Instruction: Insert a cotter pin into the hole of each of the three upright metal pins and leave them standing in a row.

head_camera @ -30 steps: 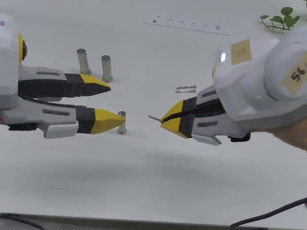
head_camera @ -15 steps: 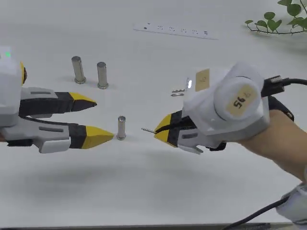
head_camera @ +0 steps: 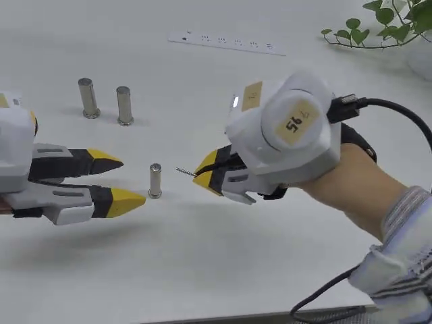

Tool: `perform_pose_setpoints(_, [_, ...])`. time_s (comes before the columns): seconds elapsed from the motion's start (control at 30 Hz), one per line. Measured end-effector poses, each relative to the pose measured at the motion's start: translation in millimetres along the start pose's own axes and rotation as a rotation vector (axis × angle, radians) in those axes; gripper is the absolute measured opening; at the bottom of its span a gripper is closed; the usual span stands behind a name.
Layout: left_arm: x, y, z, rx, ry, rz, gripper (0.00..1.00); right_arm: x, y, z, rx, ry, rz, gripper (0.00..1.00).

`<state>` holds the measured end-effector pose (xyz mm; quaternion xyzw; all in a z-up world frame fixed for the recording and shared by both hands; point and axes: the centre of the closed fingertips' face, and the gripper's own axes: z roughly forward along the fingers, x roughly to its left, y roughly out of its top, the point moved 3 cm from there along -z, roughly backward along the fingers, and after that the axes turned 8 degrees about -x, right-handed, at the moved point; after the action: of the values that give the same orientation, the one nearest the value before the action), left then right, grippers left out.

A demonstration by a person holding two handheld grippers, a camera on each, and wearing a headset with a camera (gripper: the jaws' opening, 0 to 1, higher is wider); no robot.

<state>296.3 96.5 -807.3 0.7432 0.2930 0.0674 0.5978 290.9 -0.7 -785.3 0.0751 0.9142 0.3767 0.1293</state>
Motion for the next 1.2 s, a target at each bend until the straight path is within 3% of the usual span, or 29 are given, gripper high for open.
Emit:
perform_pose_setpoints(0.1, [2.7,-3.5,5.6,0.002,-0.002,-0.013,0.37,0.7,1.1,5.2,0.007,0.004,0.013,0.03])
perform_pose_setpoints(0.17, [2.1,-1.8,9.1,-0.029,-0.009,-0.053,0.37,1.6,2.7,7.9,0.01,0.011,0.024,0.03])
perform_pose_setpoints(0.6, [1.1,-7.5,19.5,-0.035,-0.021,-0.044,0.29,0.6,-1.6,14.8,0.062,0.034,0.021,0.03])
perform_pose_setpoints(0.9, [2.1,-14.0,25.3,0.008,-0.02,-0.02,0.17,-1.4,-2.7,16.3,0.086,0.04,0.007,0.03])
perform_pose_setpoints(1.2, [3.7,-15.1,25.5,0.009,-0.019,-0.016,0.11,-1.9,-3.2,19.4,0.106,0.05,-0.013,0.03])
